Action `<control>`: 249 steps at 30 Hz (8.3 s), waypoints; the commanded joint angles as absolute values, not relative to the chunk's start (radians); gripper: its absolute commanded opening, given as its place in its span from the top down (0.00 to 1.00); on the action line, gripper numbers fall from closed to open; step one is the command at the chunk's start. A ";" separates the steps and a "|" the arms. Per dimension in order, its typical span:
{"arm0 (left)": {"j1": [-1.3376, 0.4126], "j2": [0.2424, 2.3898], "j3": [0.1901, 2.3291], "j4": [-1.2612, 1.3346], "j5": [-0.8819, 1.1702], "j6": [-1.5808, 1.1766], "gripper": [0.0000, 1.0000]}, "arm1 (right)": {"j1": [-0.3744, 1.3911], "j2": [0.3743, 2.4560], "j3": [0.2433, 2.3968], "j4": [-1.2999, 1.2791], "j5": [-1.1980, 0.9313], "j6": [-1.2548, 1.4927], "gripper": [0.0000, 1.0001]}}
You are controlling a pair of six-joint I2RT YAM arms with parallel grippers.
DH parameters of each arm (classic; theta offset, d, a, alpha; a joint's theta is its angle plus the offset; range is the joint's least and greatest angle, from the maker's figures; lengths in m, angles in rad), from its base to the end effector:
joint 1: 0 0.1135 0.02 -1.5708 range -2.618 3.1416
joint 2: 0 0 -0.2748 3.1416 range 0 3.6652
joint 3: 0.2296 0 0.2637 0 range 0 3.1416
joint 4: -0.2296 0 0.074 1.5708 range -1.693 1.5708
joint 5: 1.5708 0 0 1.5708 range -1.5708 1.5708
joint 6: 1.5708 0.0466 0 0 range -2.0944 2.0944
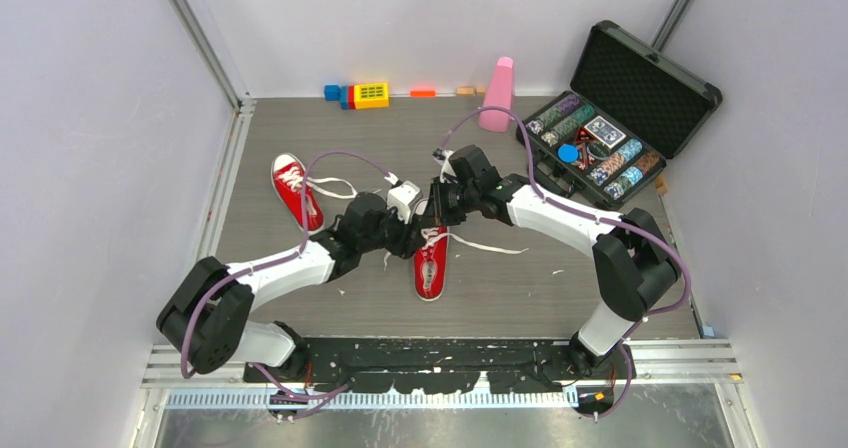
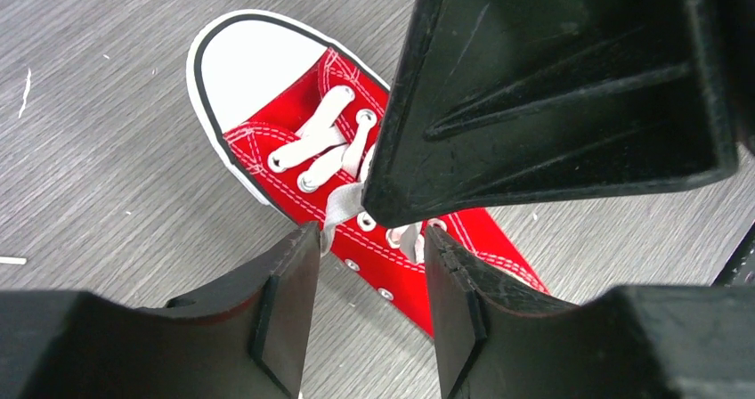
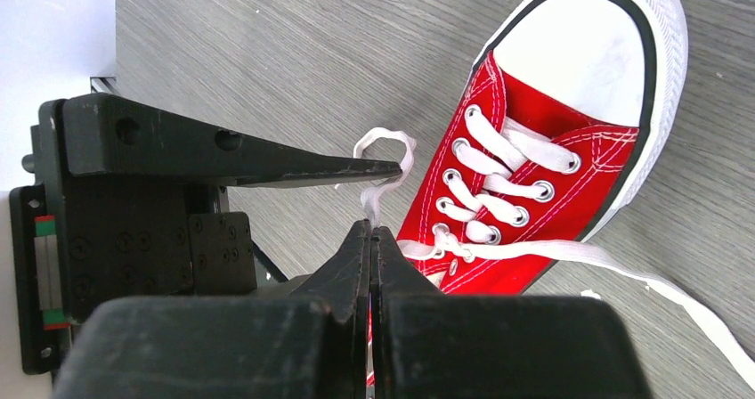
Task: Tie the shoes
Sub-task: Wrap the shoelace around the shoelace.
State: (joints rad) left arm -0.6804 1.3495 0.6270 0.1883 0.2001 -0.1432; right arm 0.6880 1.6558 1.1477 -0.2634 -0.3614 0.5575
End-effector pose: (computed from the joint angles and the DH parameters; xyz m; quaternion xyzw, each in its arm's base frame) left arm 0.2235 -0.1928 0.1959 0.2771 0.8202 -0.2768 0.4170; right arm 0.2840 0.2548 0.2328 -0.1289 0.8997 0.3577 0.2143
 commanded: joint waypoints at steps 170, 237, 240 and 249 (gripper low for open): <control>-0.587 1.355 0.569 0.442 0.399 -0.165 1.00 | 0.675 1.465 0.639 0.181 0.222 1.626 0.39; -0.606 1.239 0.571 0.206 0.196 -0.207 1.00 | 0.751 1.407 0.714 0.038 0.461 1.256 1.00; -0.606 1.242 0.566 0.207 0.204 -0.228 1.00 | 0.733 1.401 0.699 0.102 0.383 1.190 1.00; -0.606 1.268 0.626 0.181 0.314 -0.107 1.00 | 0.667 1.452 0.686 0.339 -0.057 1.009 1.00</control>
